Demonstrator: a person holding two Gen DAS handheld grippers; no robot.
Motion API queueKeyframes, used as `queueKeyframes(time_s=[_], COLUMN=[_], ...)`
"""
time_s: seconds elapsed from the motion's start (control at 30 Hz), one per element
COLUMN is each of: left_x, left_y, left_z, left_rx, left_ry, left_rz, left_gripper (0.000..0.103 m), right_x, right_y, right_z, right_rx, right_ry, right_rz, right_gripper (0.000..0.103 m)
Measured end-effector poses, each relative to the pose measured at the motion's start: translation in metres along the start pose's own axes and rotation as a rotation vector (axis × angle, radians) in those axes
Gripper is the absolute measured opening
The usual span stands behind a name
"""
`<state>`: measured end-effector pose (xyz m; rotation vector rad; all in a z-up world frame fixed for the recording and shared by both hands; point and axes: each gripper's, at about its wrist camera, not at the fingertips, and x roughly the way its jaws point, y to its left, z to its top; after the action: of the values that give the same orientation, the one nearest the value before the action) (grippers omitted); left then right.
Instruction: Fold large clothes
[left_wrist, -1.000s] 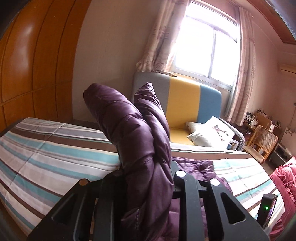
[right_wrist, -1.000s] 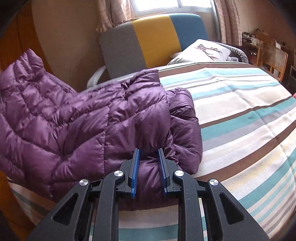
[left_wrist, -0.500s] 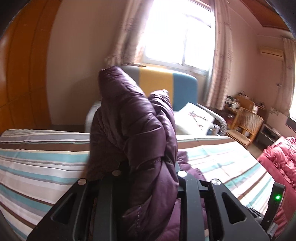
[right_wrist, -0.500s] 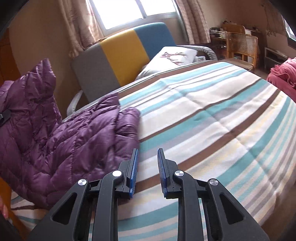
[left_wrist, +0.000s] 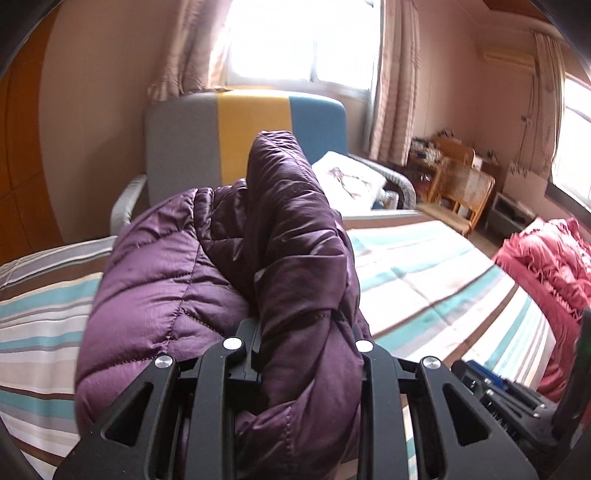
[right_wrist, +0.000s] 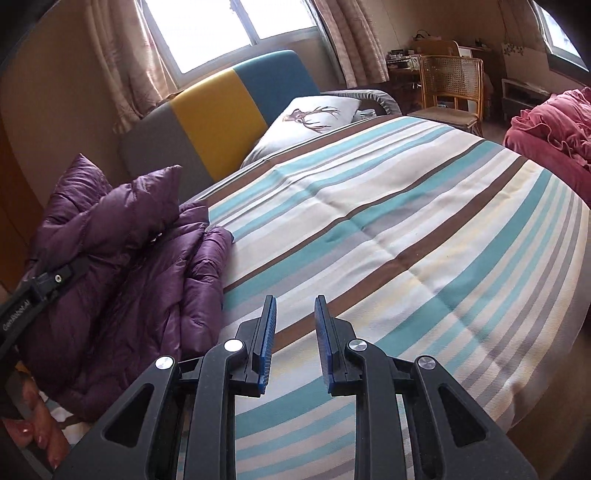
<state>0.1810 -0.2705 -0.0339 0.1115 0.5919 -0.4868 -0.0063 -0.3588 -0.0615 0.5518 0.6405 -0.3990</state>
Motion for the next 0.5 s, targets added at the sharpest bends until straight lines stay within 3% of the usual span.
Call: queueKeyframes(time_s=[0.2,0.37,0.43,0.5], left_x=[0.028,0.045,0.047,0.039], left_y=[-0.025,-0.046,-0.051,-0.055], left_z=[-0.010,-0.026,-0.029,-0.029], left_rx=[0.068,0.203,0.250,0.261], left_ry=[0.072,0.117,0.116,0.110], left_rz=[-0.017,-0.028,-0.033,-0.104], left_gripper=[0.023,0.030,0.047,0.069], right_x=[0.004,0.003,0.002,0.001], right_y=[-0.011,-0.012,-0.013,-0.013], right_z=[0.001,0.003,0.004,0.004], right_rx=[0.016,0.022,0.025,0.024], right_ry=[0.014,0.010,0.011,0.009], right_rz=[-0.007,-0.008,-0.006,-0.008], right_gripper=[0.021,0.021,0.021,0.021])
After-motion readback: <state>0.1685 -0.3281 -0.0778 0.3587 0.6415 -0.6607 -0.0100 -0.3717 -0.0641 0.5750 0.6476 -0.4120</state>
